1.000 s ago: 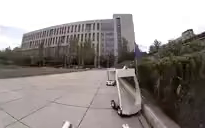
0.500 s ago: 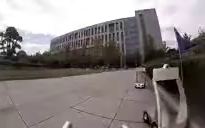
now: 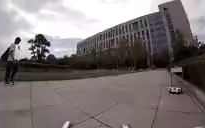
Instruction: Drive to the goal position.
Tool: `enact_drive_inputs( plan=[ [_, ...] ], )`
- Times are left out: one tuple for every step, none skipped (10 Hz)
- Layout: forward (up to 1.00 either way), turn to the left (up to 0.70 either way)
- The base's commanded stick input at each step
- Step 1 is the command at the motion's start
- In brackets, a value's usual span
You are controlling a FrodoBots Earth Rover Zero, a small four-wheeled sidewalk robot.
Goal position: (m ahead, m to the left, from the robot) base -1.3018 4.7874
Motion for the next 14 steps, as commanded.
enact_drive_inputs(
  plan=[
    [0.7, 0.35],
    [0.7, 0.35],
    [0.7, 0.35],
    [0.7, 0.35],
    [0.7, 0.35],
    [0.7, 0.35],
    [0.7, 0.35],
    [0.7, 0.35],
    [0.7, 0.35],
    [0.7, 0.35],
    [0.7, 0.35],
    [0.7, 0.35],
    [0.7, 0.35],
    [0.7, 0.35]
  ],
)
